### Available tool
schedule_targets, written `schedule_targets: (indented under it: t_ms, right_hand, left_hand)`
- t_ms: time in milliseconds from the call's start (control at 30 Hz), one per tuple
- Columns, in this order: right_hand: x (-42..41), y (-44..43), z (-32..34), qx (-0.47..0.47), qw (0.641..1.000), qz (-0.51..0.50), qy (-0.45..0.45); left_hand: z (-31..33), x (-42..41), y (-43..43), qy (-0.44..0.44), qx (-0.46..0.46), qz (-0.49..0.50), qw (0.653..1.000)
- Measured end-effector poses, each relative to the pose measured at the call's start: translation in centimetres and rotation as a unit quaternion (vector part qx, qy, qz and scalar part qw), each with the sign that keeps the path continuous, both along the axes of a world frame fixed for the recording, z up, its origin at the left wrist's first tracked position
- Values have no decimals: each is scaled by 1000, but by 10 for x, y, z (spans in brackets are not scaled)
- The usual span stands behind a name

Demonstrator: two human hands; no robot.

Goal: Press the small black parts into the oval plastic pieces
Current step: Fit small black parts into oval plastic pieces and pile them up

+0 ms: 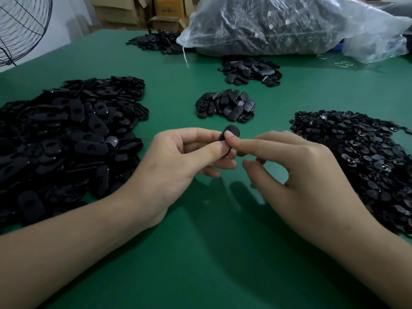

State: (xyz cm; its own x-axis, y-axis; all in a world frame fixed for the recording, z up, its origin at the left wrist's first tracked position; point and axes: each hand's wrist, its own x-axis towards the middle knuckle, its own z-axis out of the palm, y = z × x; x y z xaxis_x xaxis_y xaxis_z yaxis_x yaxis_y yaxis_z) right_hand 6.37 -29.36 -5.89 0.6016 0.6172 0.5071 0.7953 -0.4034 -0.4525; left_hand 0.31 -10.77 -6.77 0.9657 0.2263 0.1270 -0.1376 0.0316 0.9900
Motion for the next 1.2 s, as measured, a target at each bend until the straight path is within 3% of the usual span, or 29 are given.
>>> schedule_targets:
  t_ms: [167,233,333,433,667,900,1200]
  right_hand:
    - [-2,-1,3,159,976,-2,149]
    - [-2,0,5,232,938,3,259]
    - [-4,4,3,263,863,55,427]
    - [-5,7,0,275,814,94,503]
    - [-5,8,-1,304,745,138,578]
    - [-5,8,0,310,722,165,596]
    - [2,2,-3,289,685,203,637]
  left_hand:
    - [-2,0,-3,-61,83,27,994]
    - [-2,-2,-5,-88,112,37,989]
    - [-1,-4,-7,-119,154,46,980]
    - [0,-6,-11,-140,208,59,966]
    - [1,-9,-14,-166,263,85,947]
    - [6,-12,-16,-198,325,118,917]
    - [11,-15,-11,-282,464,141,828]
